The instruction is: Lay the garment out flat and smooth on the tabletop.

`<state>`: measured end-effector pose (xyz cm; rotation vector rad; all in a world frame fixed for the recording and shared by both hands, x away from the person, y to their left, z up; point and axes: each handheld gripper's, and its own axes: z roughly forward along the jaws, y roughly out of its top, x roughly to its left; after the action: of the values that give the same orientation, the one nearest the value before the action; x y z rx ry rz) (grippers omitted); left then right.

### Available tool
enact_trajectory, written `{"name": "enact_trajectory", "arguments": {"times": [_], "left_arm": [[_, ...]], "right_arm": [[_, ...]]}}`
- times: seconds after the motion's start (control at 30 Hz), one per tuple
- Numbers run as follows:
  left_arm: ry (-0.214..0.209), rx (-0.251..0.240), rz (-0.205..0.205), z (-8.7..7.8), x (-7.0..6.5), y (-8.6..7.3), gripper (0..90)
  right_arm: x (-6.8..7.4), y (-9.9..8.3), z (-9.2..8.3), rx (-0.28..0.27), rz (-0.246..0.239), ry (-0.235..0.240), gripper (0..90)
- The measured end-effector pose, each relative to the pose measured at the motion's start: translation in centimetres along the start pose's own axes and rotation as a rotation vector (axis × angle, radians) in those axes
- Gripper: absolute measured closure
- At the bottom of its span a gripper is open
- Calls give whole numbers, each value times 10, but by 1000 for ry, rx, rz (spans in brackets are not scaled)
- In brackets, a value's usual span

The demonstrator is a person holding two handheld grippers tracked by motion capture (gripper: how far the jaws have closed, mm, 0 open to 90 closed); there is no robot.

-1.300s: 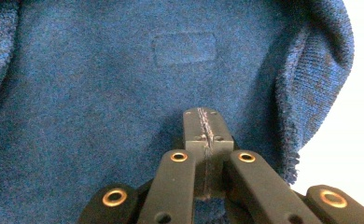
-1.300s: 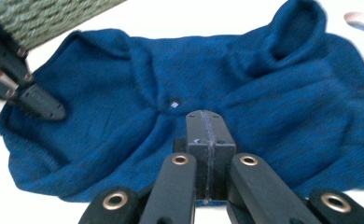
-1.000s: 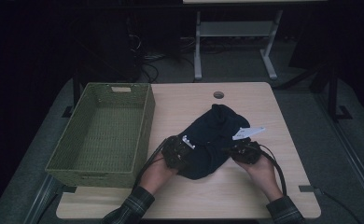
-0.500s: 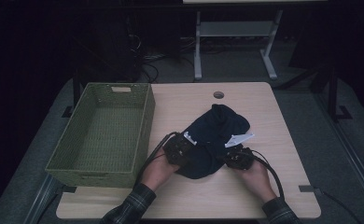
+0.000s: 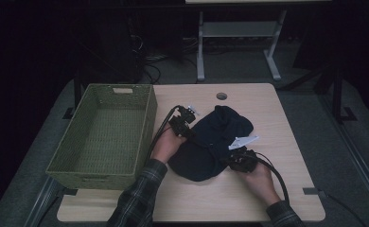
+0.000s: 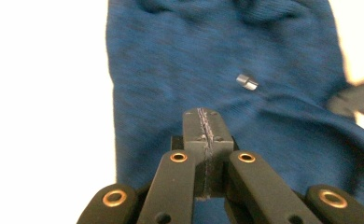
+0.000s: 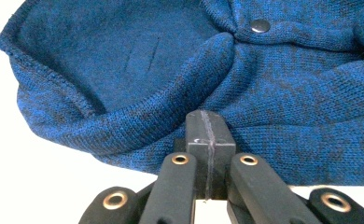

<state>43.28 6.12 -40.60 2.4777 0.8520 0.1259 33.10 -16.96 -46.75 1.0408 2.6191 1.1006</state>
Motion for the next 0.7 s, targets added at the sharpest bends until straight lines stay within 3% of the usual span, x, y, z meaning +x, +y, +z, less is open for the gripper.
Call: {"name": "enact_trajectory", "arguments": {"times": [0.1,0.17,0.23,0.3,0.5,0.7], "left_arm": [[17,9,-21,14,12,5,900],[41,41,-27,24,18,5,900],[28,50,-49,33,23,4,900],[42,67,-54,39,25,2,900],[42,70,-51,41,21,-2,900],[-8,58,-61,35,11,-15,900]], "right_arm": [[-1,0,0,-6,-11,-1,898],[-1,-1,0,-3,-4,2,898],[-1,-1,0,-6,-7,0,898],[-1,-1,0,-5,-7,-1,898],[-3,-3,-3,3,2,3,898],[-9,-10,-12,11,26,-14,898]]}}
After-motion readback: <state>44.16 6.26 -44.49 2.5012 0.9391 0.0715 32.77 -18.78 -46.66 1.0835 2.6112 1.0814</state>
